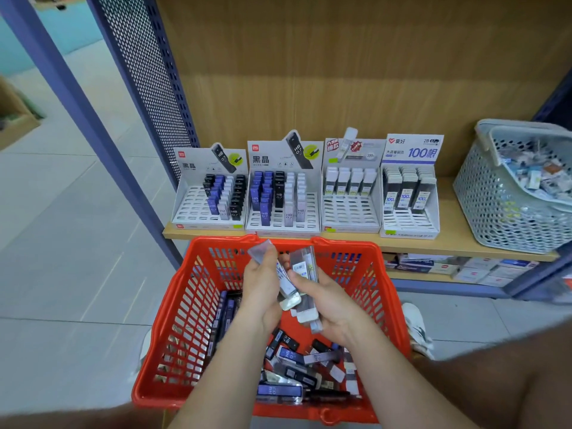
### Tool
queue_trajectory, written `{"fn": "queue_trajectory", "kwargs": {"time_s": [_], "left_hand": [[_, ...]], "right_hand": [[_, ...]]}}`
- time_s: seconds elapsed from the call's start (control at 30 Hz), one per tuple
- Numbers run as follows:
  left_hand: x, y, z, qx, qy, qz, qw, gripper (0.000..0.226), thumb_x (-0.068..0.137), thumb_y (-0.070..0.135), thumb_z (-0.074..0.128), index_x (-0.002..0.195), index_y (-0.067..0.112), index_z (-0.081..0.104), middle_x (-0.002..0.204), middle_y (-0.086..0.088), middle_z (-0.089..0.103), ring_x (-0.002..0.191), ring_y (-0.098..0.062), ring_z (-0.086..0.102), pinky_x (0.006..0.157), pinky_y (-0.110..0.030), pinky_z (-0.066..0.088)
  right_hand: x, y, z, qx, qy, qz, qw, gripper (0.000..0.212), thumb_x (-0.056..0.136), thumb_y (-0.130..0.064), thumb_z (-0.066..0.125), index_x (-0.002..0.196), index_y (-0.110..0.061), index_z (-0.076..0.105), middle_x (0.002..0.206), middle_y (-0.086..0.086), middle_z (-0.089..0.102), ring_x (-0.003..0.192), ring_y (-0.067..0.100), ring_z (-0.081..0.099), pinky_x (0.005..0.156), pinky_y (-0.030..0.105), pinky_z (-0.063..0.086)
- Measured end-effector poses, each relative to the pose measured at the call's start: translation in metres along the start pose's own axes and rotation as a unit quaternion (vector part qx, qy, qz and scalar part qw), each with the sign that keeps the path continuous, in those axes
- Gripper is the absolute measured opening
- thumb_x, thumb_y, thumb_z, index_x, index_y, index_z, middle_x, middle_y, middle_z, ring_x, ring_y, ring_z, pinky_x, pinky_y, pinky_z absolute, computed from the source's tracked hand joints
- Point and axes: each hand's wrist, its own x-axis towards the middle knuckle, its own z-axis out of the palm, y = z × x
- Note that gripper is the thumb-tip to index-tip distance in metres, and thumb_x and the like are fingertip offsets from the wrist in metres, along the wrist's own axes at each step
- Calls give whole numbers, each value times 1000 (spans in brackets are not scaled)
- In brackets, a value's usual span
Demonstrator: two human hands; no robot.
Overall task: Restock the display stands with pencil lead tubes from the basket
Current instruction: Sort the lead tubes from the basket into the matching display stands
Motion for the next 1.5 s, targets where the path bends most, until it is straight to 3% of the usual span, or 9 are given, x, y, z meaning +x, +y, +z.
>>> {"fn": "queue_trajectory", "kwargs": {"time_s": [0.13,0.23,0.33,0.43,0.57,0.9,1.0,1.27,1.5], "left_hand": [[-6,-1,2,59,-17,21,998,33,100,40,44,109,14,61,101,-8,72,90,-22,70,86,-43,56],[-12,4,4,65,-38,41,996,25,103,38,34,122,31,49,112,17,55,95,3,55,78,-12,48],[-9,8,6,112,-59,56,990,46,103,42,30,144,22,38,134,16,42,116,1,39,95,-17,30],[-5,12,6,123,-45,55,990,43,102,45,34,124,20,60,119,9,62,106,-11,60,96,-32,46],[4,18,-2,134,3,57,989,46,100,45,38,93,14,72,86,-13,74,84,-36,69,73,-46,55],[12,21,-15,140,-14,69,988,41,96,44,51,94,10,74,87,-18,73,74,-35,68,54,-35,54],[15,21,-15,158,-18,103,982,46,92,49,53,94,8,74,91,-22,71,85,-34,69,74,-50,55],[18,25,-11,144,-52,81,985,25,99,28,50,98,16,71,99,-7,74,98,-25,69,92,-44,52],[16,33,-27,178,-96,68,977,12,94,14,59,95,8,68,81,-3,68,67,-10,63,65,-25,54]], "right_hand": [[-5,-5,5,32,-34,2,999,42,81,-23,73,121,-17,63,89,8,72,68,18,66,54,27,49],[-3,-5,7,35,-40,16,998,40,78,-30,76,115,-19,66,79,4,70,58,16,60,48,26,34],[-1,-9,12,76,-36,29,996,26,83,-28,71,107,-20,69,67,2,65,46,12,56,36,19,33],[1,-12,16,95,-39,16,995,18,75,-30,74,91,-23,75,66,3,61,46,12,53,35,18,29],[4,-17,19,121,-35,-1,992,16,80,-18,70,96,-17,68,74,10,63,51,17,55,36,18,34],[18,-17,19,32,-4,-11,999,28,84,-5,72,111,-7,65,85,17,72,62,24,66,56,32,56],[20,-18,23,3,-18,-21,1000,22,85,-3,70,106,-8,66,81,13,72,62,22,67,52,29,53],[34,-21,41,109,68,-72,989,18,86,0,68,96,-14,71,79,6,74,64,18,69,53,26,52],[39,-27,39,76,129,-102,984,14,86,-7,71,100,-9,68,84,15,73,64,26,68,48,28,49]]}}
